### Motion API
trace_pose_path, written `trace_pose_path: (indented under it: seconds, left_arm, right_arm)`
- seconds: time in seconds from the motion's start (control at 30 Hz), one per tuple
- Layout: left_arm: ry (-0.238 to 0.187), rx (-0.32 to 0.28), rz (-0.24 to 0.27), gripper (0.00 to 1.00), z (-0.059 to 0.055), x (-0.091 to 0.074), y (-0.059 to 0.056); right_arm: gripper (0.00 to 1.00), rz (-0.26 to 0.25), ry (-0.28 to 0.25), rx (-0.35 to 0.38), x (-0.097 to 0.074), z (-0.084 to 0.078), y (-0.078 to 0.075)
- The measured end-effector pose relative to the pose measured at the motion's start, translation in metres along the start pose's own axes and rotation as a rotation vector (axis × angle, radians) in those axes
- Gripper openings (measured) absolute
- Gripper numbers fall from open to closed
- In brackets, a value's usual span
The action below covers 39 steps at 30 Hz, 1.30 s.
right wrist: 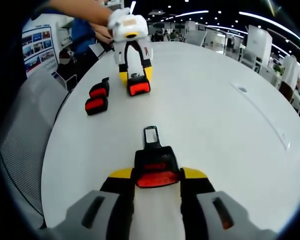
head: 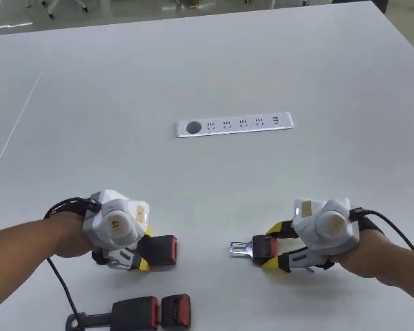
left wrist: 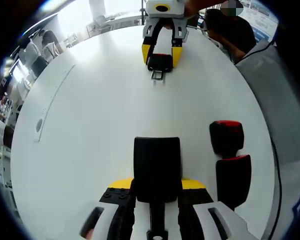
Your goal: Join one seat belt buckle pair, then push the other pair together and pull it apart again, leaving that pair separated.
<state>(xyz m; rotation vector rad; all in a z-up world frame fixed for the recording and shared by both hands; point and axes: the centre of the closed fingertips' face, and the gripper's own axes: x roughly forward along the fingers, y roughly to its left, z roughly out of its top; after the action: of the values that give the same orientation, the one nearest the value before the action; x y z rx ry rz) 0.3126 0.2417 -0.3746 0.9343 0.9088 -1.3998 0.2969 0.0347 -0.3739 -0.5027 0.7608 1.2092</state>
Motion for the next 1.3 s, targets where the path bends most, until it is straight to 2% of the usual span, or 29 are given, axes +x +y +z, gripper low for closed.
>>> trace_pose_path:
  seconds: [0.13,0.7,0.83,0.87,0.93,0.97,1.0,1.03,1.1,1.13,1.17,1.23,1.27,1.3]
  left_arm:
    - [-0.001,0.001,0.000,0.33,0.000,-0.001,-0.001]
    - [-0.011,0.002,-0.002,0.34,0.003,-0.002,-0.001]
    - [-0.001,-0.033,0.005,0.34,0.004,-0.002,0.000]
    - [0.001,-0.042,0.008,0.34,0.004,-0.002,0.000]
    - [-0.005,-0.091,0.012,0.37,0.005,-0.001,-0.001]
    - [-0.027,-0.103,0.019,0.42,0.008,-0.003,-0.002]
    - [-0.075,-0.133,0.029,0.47,0.015,-0.004,-0.002]
    - [-0.111,-0.184,0.038,0.50,0.021,-0.009,-0.001]
    - [-0.160,-0.265,0.069,0.54,0.025,-0.017,0.003]
    - [-0.181,-0.298,0.084,0.56,0.026,-0.020,0.006]
    - [-0.209,-0.340,0.102,0.59,0.027,-0.025,0.008]
    - [-0.236,-0.409,0.133,0.66,0.026,-0.033,0.011]
    - [-0.273,-0.446,0.156,0.68,0.027,-0.040,0.013]
    - [-0.280,-0.480,0.173,0.70,0.026,-0.045,0.013]
  right_arm:
    - [0.35,-0.007,0.009,0.013,-0.008,-0.010,0.002]
    - [0.36,-0.019,0.020,0.023,-0.029,-0.026,-0.001]
    - [0.37,-0.032,0.030,0.016,-0.028,-0.026,0.000]
    - [0.41,-0.039,0.033,0.010,-0.028,-0.026,0.000]
    - [0.52,-0.055,0.017,0.015,-0.029,-0.023,0.002]
    - [0.58,-0.077,-0.028,0.042,-0.030,-0.015,0.000]
    - [0.61,-0.096,-0.042,0.057,-0.032,-0.012,-0.001]
    - [0.62,-0.138,-0.051,0.067,-0.036,-0.010,-0.006]
    - [0.65,-0.198,-0.085,0.098,-0.042,-0.005,-0.010]
    - [0.67,-0.215,-0.104,0.126,-0.044,-0.003,-0.011]
    - [0.70,-0.256,-0.126,0.156,-0.048,0.000,-0.013]
    - [0.74,-0.311,-0.153,0.197,-0.054,0.003,-0.016]
    - [0.76,-0.329,-0.159,0.230,-0.057,0.004,-0.016]
    - [0.78,-0.363,-0.177,0.254,-0.062,0.006,-0.017]
